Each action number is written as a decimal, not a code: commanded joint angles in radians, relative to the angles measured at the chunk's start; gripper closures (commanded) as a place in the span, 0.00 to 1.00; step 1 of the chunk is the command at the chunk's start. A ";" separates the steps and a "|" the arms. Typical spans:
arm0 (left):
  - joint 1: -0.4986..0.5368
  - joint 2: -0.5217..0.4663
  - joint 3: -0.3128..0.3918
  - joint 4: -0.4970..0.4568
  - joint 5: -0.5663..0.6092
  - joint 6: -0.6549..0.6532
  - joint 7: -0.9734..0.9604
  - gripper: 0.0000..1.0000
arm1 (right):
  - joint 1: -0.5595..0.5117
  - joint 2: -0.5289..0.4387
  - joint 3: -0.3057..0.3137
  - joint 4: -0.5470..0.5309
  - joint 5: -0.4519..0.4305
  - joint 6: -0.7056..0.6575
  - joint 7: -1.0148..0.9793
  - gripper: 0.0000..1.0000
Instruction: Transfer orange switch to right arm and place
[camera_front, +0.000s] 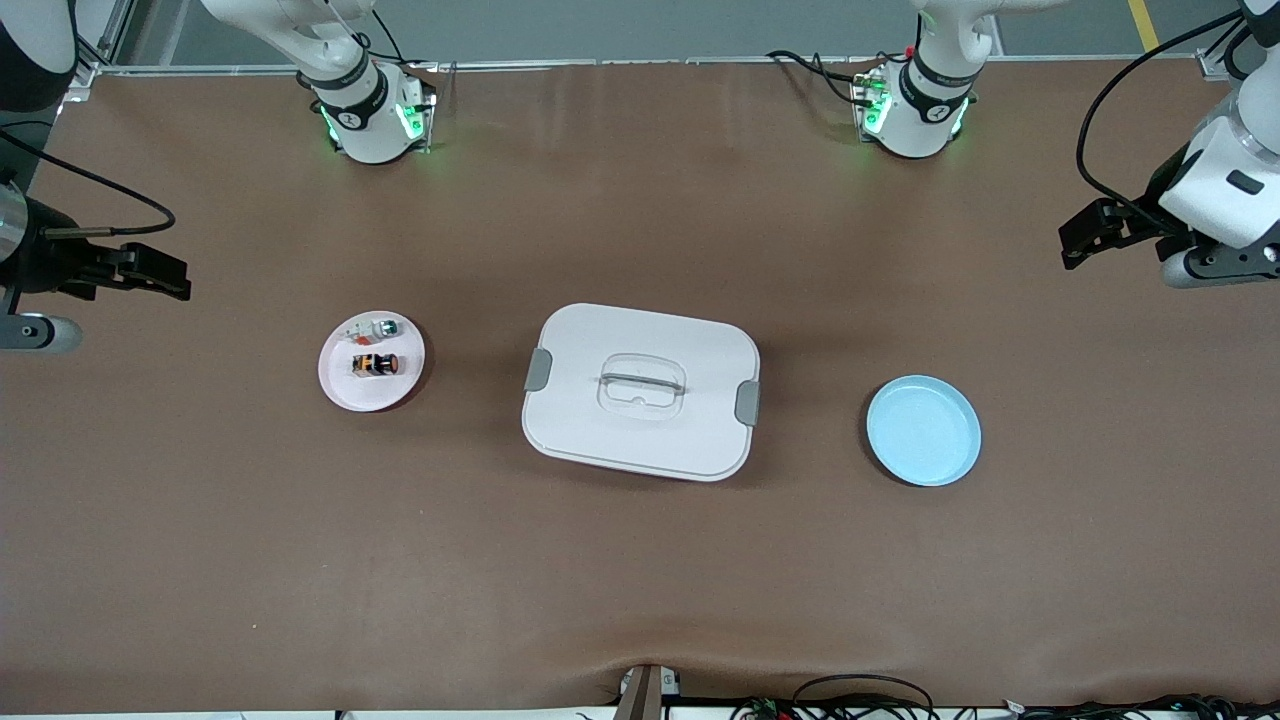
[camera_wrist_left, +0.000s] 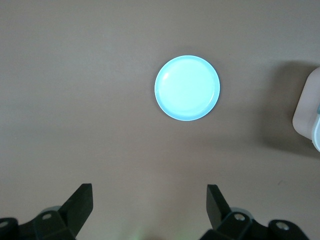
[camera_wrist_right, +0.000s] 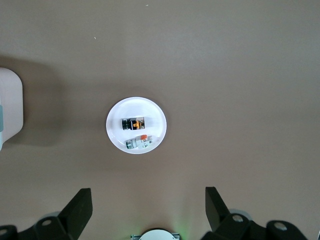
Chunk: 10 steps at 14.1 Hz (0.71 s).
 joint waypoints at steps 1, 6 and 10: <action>0.003 -0.002 -0.004 0.006 -0.007 0.000 0.021 0.00 | -0.008 -0.037 0.006 -0.039 0.016 0.014 0.019 0.00; 0.005 -0.005 -0.006 0.008 -0.009 -0.003 0.021 0.00 | -0.044 -0.077 0.001 -0.107 0.074 0.056 0.018 0.00; 0.005 -0.011 -0.006 0.008 -0.009 -0.006 0.021 0.00 | -0.051 -0.231 0.000 -0.347 0.075 0.226 0.021 0.00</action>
